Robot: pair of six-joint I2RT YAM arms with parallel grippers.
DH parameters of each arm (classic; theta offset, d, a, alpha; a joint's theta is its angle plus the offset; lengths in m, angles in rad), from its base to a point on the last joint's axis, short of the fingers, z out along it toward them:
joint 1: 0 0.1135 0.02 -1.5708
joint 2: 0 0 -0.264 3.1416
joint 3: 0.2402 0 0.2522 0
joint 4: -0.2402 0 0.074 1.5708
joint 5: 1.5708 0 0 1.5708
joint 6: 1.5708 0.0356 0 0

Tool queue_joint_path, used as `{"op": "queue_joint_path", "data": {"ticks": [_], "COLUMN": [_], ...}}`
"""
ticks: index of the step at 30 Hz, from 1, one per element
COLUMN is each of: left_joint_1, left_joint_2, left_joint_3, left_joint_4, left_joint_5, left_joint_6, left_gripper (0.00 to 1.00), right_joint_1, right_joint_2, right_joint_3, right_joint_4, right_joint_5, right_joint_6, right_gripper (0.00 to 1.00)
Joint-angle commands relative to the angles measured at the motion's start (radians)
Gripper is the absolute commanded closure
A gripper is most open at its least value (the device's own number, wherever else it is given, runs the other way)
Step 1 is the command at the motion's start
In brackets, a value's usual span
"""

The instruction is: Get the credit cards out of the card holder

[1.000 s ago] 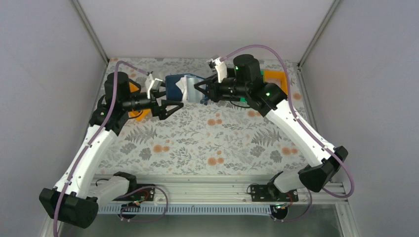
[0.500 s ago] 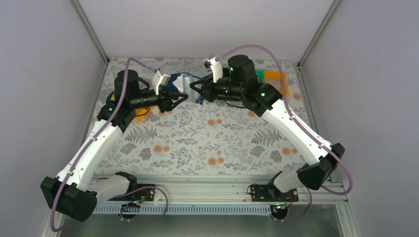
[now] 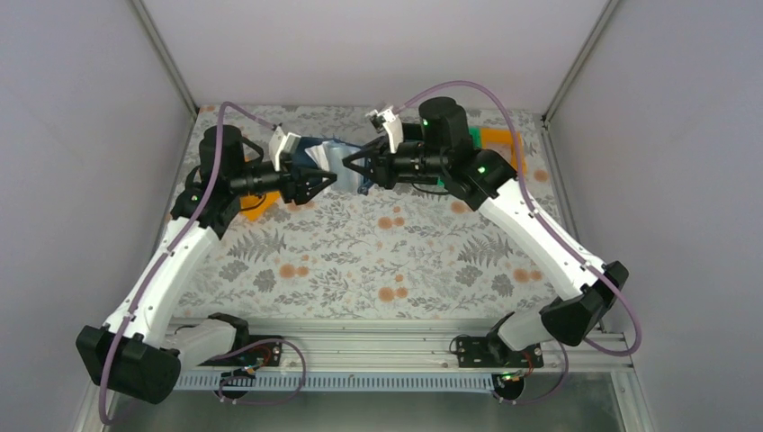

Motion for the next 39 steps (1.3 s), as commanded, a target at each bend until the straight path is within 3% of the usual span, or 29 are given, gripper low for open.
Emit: {"op": "queue_joint_path", "data": {"ticks": [1, 7, 13, 15, 17, 20, 22, 26, 34, 39], "left_joint_1": [0.018, -0.024, -0.075, -0.081, -0.081, -0.081, -0.080, -0.080, -0.079, -0.079], "left_joint_2": [0.014, 0.000, 0.010, 0.020, 0.029, 0.028, 0.021, 0.011, 0.003, 0.004], "left_joint_3": [0.077, 0.113, 0.120, 0.127, 0.130, 0.130, 0.127, 0.109, 0.103, 0.100], "left_joint_4": [-0.062, -0.074, -0.031, -0.023, -0.019, -0.029, -0.037, -0.033, -0.025, -0.017], "left_joint_5": [0.176, 0.170, 0.195, 0.198, 0.200, 0.219, 0.235, 0.293, 0.324, 0.334], "left_joint_6": [0.174, 0.168, 0.124, 0.116, 0.100, 0.101, 0.110, 0.108, 0.107, 0.110], "left_gripper": [0.23, 0.09, 0.10, 0.21, 0.40, 0.77, 0.94, 0.98, 0.98, 0.97], "right_joint_1": [0.010, 0.004, 0.004, 0.004, 0.005, 0.002, -0.014, -0.052, -0.087, -0.086], "right_joint_2": [-0.081, -0.105, -0.071, -0.058, -0.060, -0.088, -0.105, -0.124, -0.163, -0.161], "right_joint_3": [0.025, -0.024, 0.009, 0.019, 0.012, 0.005, 0.002, -0.011, -0.075, -0.082], "right_joint_4": [-0.025, 0.107, 0.105, 0.098, 0.111, 0.070, 0.034, -0.047, -0.089, -0.101], "right_joint_5": [-0.262, -0.346, -0.259, -0.234, -0.264, -0.248, -0.263, -0.268, -0.251, -0.191], "right_joint_6": [-0.086, -0.010, 0.024, 0.040, 0.038, -0.017, -0.045, -0.104, -0.158, -0.158], "right_gripper": [0.96, 0.96, 0.96, 0.96, 0.96, 0.96, 0.90, 0.72, 0.57, 0.62]}}
